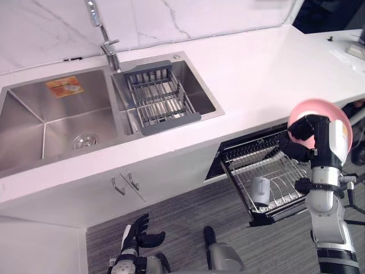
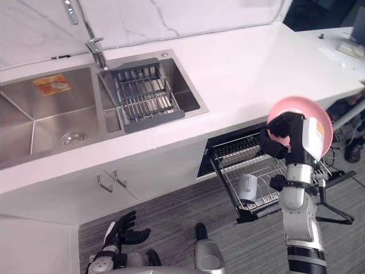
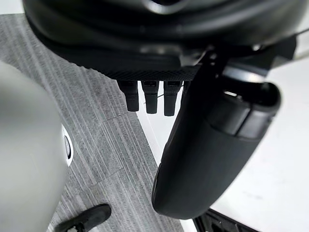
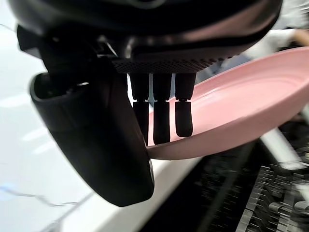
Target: Walk over to the sink, pick up the cup, carry it to the dishwasher, place the cup inside the dishwasher, then close the dishwasher door
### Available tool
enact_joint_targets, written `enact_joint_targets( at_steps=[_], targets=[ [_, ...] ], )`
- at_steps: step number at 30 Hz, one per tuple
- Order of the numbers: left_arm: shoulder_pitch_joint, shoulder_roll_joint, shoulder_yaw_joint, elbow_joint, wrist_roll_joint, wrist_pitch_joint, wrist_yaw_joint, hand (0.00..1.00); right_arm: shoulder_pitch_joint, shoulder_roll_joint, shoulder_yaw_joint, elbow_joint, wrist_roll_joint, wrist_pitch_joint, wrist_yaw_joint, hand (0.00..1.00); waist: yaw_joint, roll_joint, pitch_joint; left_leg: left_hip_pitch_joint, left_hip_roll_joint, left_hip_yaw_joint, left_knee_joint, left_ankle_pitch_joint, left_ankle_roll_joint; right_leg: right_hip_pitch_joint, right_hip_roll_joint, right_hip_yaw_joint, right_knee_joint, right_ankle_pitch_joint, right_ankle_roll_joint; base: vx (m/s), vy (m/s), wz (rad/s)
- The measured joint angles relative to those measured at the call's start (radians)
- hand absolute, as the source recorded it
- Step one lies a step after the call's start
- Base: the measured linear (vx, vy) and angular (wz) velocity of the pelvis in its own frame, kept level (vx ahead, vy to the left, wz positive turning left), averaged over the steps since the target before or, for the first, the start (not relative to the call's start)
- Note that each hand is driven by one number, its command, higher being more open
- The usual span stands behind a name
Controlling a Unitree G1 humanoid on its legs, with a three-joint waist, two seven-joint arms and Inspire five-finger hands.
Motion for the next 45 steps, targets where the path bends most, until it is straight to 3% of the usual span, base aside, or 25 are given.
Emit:
enact_joint_targets(
  at_steps=[6, 14, 18, 22, 29, 30, 41, 45],
  targets=[
    [-0.011, -0.003, -0.007, -0.001, 0.000, -0.004, 0.000, 0.90, -0.005, -0.019, 0.000, 0.081, 0.056, 0.009, 0.007, 0.30, -0.009, 0.054, 0.045, -0.053, 0.010, 0.065, 0.079, -0.042, 0.017, -0.076, -0.001, 0.057, 0.034, 0.008, 0.007, -0.08, 0.086, -0.32],
    [-0.109, 0.006, -0.044, -0.036, -0.002, -0.011, -0.002, 0.90, -0.154, -0.052, 0.038, 0.143, 0.195, 0.014, 0.040, 0.30, 0.010, 0.067, 0.168, -0.149, 0.033, 0.169, 0.135, -0.058, 0.037, -0.217, -0.015, 0.069, 0.046, 0.066, 0.005, -0.03, 0.054, -0.34],
    [-0.170, 0.009, -0.047, -0.070, -0.008, -0.024, -0.002, 0.90, -0.241, -0.092, 0.063, 0.153, 0.245, 0.013, 0.060, 0.30, 0.028, 0.079, 0.196, -0.179, 0.056, 0.195, 0.150, -0.061, 0.034, -0.258, 0.000, 0.079, 0.048, 0.083, 0.028, 0.06, -0.036, -0.19],
    [-0.227, 0.006, -0.074, -0.124, -0.023, -0.047, -0.001, 0.90, -0.346, -0.139, 0.093, 0.211, 0.299, 0.013, 0.074, 0.30, 0.038, 0.101, 0.217, -0.207, 0.067, 0.206, 0.152, -0.060, 0.028, -0.298, 0.007, 0.071, 0.065, 0.083, 0.028, 0.03, -0.060, -0.04],
    [-0.266, 0.003, -0.082, -0.148, -0.048, -0.049, 0.002, 0.90, -0.379, -0.147, 0.093, 0.259, 0.369, 0.016, 0.080, 0.30, 0.048, 0.105, 0.238, -0.244, 0.071, 0.220, 0.161, -0.061, 0.027, -0.344, 0.005, 0.069, 0.080, 0.082, 0.026, -0.01, -0.054, -0.01],
    [-0.266, 0.002, -0.082, -0.154, -0.049, -0.049, 0.002, 0.90, -0.379, -0.147, 0.093, 0.262, 0.385, 0.020, 0.080, 0.90, 0.050, 0.105, 0.238, -0.245, 0.072, 0.220, 0.162, -0.061, 0.027, -0.345, 0.006, 0.067, 0.081, 0.082, 0.026, 0.00, -0.043, 0.02],
    [-0.267, -0.006, -0.082, -0.201, -0.066, -0.049, 0.003, 0.90, -0.402, -0.147, 0.075, 0.243, 0.391, 0.026, 0.056, 0.90, 0.063, 0.103, 0.239, -0.257, 0.091, 0.223, 0.187, -0.064, 0.023, -0.347, 0.007, 0.051, 0.091, 0.080, 0.023, -0.01, -0.056, 0.04],
    [-0.267, -0.006, -0.080, -0.207, -0.065, -0.048, 0.005, 0.90, -0.337, -0.112, -0.001, 0.099, 0.389, 0.028, 0.023, 0.90, 0.064, 0.097, 0.243, -0.254, 0.109, 0.219, 0.206, -0.068, 0.022, -0.335, 0.016, 0.041, 0.098, 0.076, 0.018, -0.01, -0.070, 0.02]
  ],
)
